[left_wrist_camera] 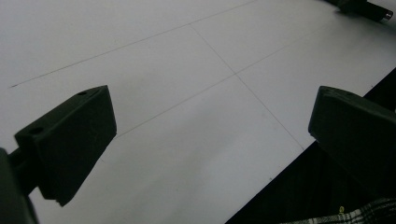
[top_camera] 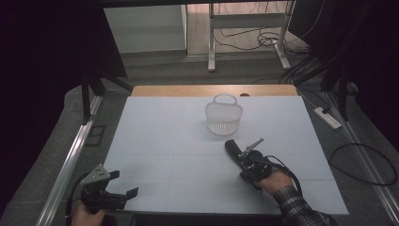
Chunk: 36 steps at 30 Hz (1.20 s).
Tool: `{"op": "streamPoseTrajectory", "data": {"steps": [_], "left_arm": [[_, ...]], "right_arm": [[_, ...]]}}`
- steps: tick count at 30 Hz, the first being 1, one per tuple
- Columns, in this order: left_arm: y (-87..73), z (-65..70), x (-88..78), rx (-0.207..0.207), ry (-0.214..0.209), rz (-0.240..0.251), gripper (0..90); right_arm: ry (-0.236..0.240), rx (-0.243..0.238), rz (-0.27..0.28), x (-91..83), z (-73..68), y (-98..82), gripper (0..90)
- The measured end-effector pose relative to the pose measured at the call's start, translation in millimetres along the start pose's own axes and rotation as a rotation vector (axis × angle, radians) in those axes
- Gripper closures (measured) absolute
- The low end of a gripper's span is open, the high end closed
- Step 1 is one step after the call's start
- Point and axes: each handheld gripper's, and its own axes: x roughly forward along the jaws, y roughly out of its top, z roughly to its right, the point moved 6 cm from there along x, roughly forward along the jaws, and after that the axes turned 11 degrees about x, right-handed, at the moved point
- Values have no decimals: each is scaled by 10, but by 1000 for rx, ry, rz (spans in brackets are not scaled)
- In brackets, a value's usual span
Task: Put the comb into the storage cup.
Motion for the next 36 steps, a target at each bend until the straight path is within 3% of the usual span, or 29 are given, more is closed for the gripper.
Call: {"op": "streamPoseTrajectory", "data": {"steps": [12,22,28,36], "left_arm": [[0,-1,1,-1,0,0,10],[0,-1,-1,-1,0,1,10],[0,-1,1,-1,0,0,10],[0,-1,1,-2,0,-1,10]], "right_arm": [[-51,49,9,-61,256,-30,894],[-44,48,20,-86,231,-30,875],[-28,25,71,-193,108,5,801],[-69,18,112,-242,82,49,600]]}}
